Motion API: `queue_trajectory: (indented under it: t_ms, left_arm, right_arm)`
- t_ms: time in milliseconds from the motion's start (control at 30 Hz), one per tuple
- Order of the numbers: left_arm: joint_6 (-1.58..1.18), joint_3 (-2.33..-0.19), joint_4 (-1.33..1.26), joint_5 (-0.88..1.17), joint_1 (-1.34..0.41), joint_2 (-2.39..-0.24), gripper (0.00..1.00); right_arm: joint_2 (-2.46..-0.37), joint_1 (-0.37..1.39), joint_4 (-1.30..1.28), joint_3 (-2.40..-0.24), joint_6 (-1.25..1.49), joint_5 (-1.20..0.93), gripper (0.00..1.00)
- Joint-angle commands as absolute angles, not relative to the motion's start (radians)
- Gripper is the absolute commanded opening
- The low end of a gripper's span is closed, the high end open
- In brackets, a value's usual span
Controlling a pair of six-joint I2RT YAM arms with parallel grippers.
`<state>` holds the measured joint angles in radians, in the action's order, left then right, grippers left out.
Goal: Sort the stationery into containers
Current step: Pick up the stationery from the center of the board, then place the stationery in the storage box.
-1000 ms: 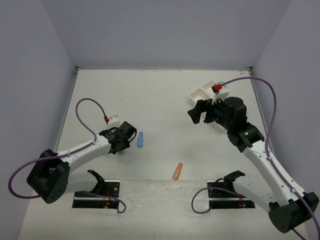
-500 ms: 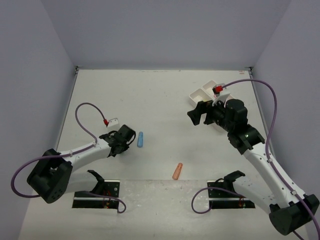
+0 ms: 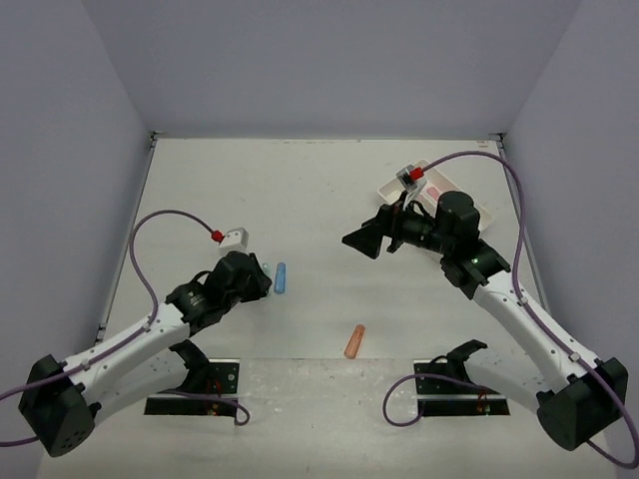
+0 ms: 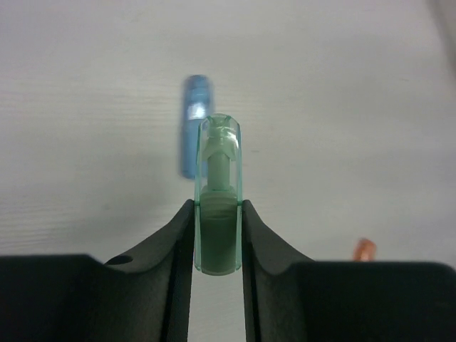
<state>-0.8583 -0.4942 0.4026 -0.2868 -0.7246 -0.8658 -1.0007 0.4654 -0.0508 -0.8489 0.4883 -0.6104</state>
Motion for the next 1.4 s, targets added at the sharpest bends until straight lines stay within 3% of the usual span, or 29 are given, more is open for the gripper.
queue_trajectory:
  t_ms: [0,167,300,700,933,1000,1067,1100,1167,1233,1300,1367]
  left_arm:
    - [-0.734,-0.461,0.145,-0.150,-0.802,-0.646,0.00]
    - [-0.695,-0.333,-0.174,0.041,-0.821,-0.462,0.00]
    - [-0.673,-0.301,-0.268,0.090,-0.821,-0.419,0.00]
    - [-0.652,-0.284,-0.264,0.056,-0.822,-0.380,0.00]
    - [-0.633,-0.291,-0.248,0.021,-0.822,-0.401,0.00]
    - [-0.627,-0.291,-0.245,0.011,-0.823,-0.408,0.00]
    - [-0.625,-0.292,-0.238,0.005,-0.822,-0.409,0.00]
    - [-0.622,-0.293,-0.234,0.006,-0.822,-0.408,0.00]
    - [-0.617,-0.295,-0.228,0.006,-0.823,-0.403,0.02]
    - [-0.613,-0.300,-0.218,-0.020,-0.824,-0.394,0.15]
    - [-0.608,-0.307,-0.199,-0.026,-0.824,-0.386,0.43]
    - [-0.612,-0.321,-0.169,-0.033,-0.823,-0.385,0.77]
  right_arm:
    - [-1.055,0.650,0.085,-0.859,0.658,-0.599,0.99]
    - [-1.121,0.869,0.021,-0.935,0.780,-0.161,0.99]
    - [-1.207,0.995,-0.055,-1.040,0.773,-0.003,0.98]
    - [-1.290,1.078,-0.102,-1.100,0.780,0.117,0.54]
    - [-1.309,1.119,-0.130,-1.111,0.778,0.141,0.40]
    - [-1.318,1.126,-0.133,-1.119,0.778,0.136,0.32]
    - [-1.325,1.132,-0.133,-1.124,0.780,0.124,0.05]
    - [-1.329,1.134,-0.134,-1.126,0.781,0.122,0.00]
    - [-1.331,1.135,-0.139,-1.128,0.782,0.127,0.00]
    - [-1.326,1.135,-0.143,-1.127,0.780,0.133,0.00]
    - [-1.321,1.135,-0.152,-1.129,0.771,0.147,0.00]
    - [-1.316,1.127,-0.163,-1.133,0.747,0.165,0.00]
